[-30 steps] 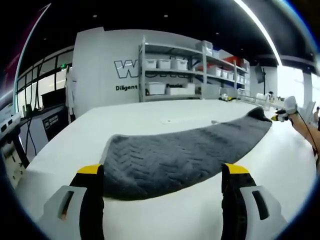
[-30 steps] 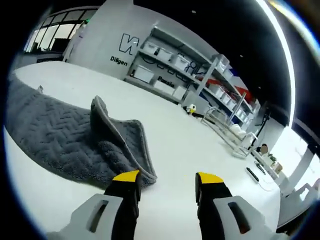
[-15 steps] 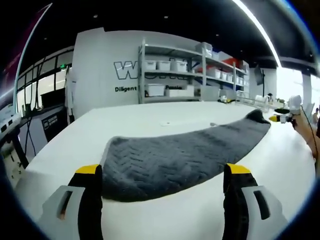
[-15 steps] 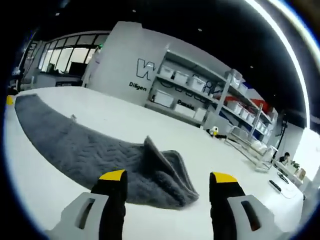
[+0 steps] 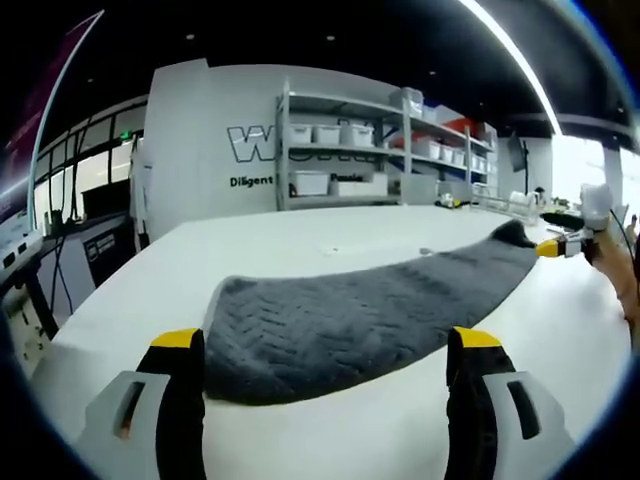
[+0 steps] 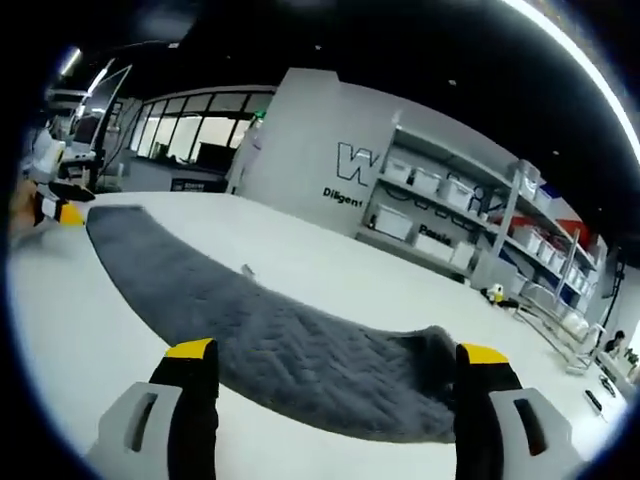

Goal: Open the folded towel by lifting each exposed corner and separating the folded layers until the towel lies flat within the target outline without major curled edges

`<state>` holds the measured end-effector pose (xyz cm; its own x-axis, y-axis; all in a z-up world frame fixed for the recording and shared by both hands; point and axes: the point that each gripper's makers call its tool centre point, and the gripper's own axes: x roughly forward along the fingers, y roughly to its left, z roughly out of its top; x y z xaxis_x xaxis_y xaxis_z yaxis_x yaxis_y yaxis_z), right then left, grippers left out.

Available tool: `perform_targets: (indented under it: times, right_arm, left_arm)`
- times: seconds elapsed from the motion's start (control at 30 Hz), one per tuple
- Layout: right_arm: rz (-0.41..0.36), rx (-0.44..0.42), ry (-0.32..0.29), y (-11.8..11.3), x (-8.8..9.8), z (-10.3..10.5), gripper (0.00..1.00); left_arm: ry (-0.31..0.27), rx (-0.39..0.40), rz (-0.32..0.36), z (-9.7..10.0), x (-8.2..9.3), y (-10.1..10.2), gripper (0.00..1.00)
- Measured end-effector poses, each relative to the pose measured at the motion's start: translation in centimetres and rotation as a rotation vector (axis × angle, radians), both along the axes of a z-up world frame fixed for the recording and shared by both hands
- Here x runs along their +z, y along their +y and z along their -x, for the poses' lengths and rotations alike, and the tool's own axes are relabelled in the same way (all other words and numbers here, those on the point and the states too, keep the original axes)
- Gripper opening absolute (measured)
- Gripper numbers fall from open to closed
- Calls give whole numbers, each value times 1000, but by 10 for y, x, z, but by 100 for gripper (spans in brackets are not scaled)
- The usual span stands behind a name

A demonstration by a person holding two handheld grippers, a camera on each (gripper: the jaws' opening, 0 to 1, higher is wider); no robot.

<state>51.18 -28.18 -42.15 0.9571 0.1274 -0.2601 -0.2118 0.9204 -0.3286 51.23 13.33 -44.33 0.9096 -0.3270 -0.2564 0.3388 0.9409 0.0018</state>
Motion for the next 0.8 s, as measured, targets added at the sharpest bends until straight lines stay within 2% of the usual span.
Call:
perform_targets:
  times: [0.07,0.13,0.27,0.3,0.37,0.43,0.53,0.67,0.8]
  right_arm:
    - [-29,35,1,16,-3,0,99]
    - [-25,64,1,27,-5,1,99]
    - [-88,79,17,33,-8,8,99]
    - [-117,47,50,30,-14,13,99]
    - [-118,49,67,30,-17,17,99]
    - [-119,77,44,35,-14,21,99]
    - [-118,99,65,40,-17,22,99]
    - [-137,135,73,48,-19,27,99]
    - [-146,149,53,50,-13,29,99]
  left_arm:
    - [-20,-2,7,1,5,-2,99]
    - [-34,2,-4,2,7,-1,99]
    - [-34,9,-3,1,5,1,99]
    - [-35,14,11,2,6,3,99]
    - [-38,16,19,2,8,5,99]
    - [-61,54,58,2,16,16,98]
    - [-67,61,90,3,19,19,98]
    - [-71,56,90,7,22,17,98]
    - [-83,72,77,4,24,23,97]
